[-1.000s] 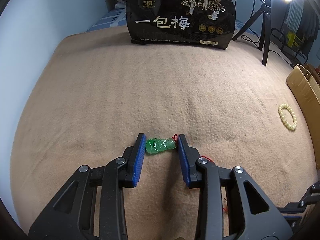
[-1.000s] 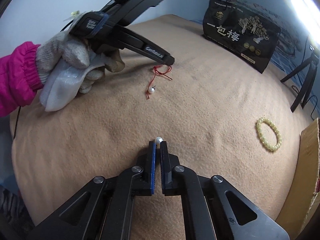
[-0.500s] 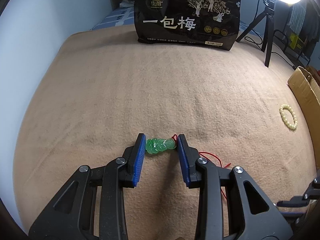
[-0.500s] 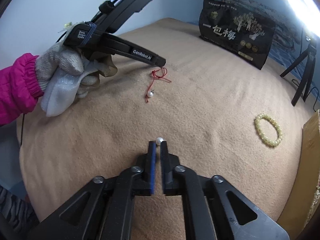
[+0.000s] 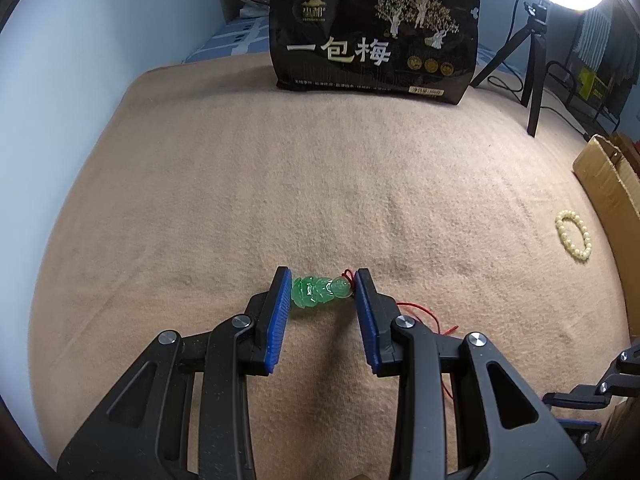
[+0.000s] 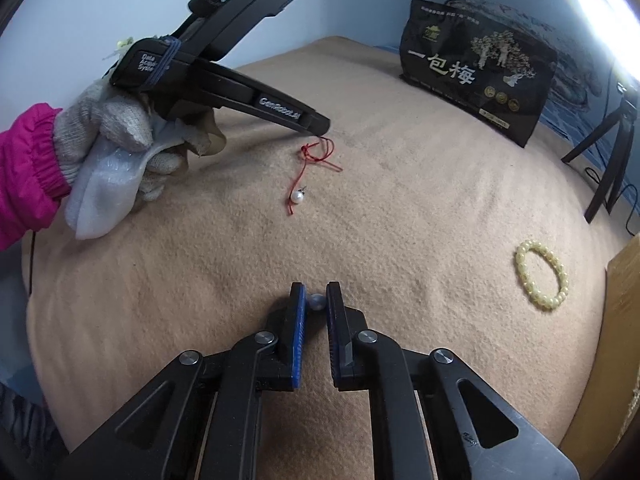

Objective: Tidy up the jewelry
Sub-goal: 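Lift the jade pendant and the pearl off the blanket with both grippers, then carry the jade pendant and pearl into the box and open both grippers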

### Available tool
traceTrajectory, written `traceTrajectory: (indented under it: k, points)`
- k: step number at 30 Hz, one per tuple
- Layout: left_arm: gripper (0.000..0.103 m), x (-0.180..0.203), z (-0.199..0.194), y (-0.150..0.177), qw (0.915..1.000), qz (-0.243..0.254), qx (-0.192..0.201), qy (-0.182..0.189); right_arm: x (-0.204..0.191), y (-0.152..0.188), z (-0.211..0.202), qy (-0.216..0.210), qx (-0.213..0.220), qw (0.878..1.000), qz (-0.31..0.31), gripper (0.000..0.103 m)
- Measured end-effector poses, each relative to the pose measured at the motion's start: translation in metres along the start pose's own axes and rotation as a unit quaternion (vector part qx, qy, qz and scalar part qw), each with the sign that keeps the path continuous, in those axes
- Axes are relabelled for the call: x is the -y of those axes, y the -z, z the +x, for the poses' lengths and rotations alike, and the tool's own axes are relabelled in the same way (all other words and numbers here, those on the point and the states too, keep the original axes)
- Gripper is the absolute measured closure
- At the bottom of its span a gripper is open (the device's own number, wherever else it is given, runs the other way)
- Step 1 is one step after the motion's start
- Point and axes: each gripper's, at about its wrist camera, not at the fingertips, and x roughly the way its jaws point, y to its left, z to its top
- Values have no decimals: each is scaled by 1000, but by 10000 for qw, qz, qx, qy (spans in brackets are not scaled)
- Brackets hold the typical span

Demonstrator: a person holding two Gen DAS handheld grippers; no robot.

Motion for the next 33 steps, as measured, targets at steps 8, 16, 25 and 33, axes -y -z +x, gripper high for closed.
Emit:
traceTrajectory:
  k: [8, 16, 25, 33]
  points:
    - [71, -4, -47, -9, 9994, -165, 298, 102, 3, 1, -42, 158, 324, 9992, 177, 94]
    - [71, 9, -112, -18, 9970, -146, 704, 288, 11, 4, -98, 421, 700, 9960, 369, 94]
    - [71, 48, -172, -24, 9937, 25, 946, 602, 31, 22, -162, 803, 978, 9902, 594, 94]
    - [71, 105, -205, -20, 9886, 348, 1083, 989, 59, 49, -211, 1169, 1106, 9822, 966, 94]
